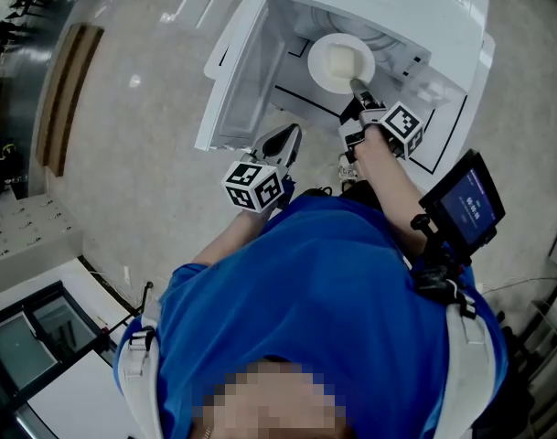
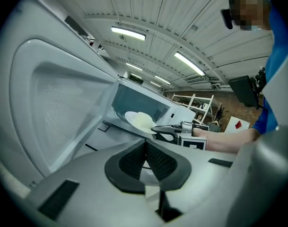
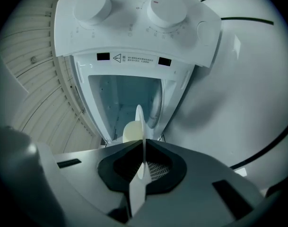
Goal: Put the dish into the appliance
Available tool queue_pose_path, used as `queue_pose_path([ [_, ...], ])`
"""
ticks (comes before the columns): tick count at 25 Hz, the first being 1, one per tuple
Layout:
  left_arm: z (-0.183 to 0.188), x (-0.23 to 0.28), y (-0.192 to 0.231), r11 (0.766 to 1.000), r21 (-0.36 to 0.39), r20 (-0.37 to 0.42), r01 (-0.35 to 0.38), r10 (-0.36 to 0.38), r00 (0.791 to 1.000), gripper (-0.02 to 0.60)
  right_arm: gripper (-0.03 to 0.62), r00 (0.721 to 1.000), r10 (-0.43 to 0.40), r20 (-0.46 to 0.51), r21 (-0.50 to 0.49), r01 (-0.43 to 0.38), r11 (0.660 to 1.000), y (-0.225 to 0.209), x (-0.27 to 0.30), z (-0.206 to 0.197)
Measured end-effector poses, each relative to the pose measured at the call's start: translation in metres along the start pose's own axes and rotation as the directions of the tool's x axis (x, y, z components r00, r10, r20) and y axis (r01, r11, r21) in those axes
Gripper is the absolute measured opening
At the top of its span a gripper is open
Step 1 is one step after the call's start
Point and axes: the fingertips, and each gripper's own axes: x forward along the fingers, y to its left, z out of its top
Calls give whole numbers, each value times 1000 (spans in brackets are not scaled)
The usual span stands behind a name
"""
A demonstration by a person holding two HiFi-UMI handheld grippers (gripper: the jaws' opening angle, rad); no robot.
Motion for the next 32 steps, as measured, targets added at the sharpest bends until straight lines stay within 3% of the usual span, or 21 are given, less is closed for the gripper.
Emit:
queue_pose_path([
  [5, 2, 0, -9, 1000, 3, -6, 9, -9, 1000, 6, 11, 1000, 0, 19, 10, 0, 1000, 5, 1, 6],
  [11, 0, 44, 36, 1000, -19, -34, 0, -1, 999, 6, 11, 999, -34, 28, 43, 33, 999, -24, 62, 24],
  [32, 4, 48, 16, 999, -20, -57, 33, -34, 998, 6, 11, 986, -101, 132, 101, 88, 991, -26, 60, 47],
])
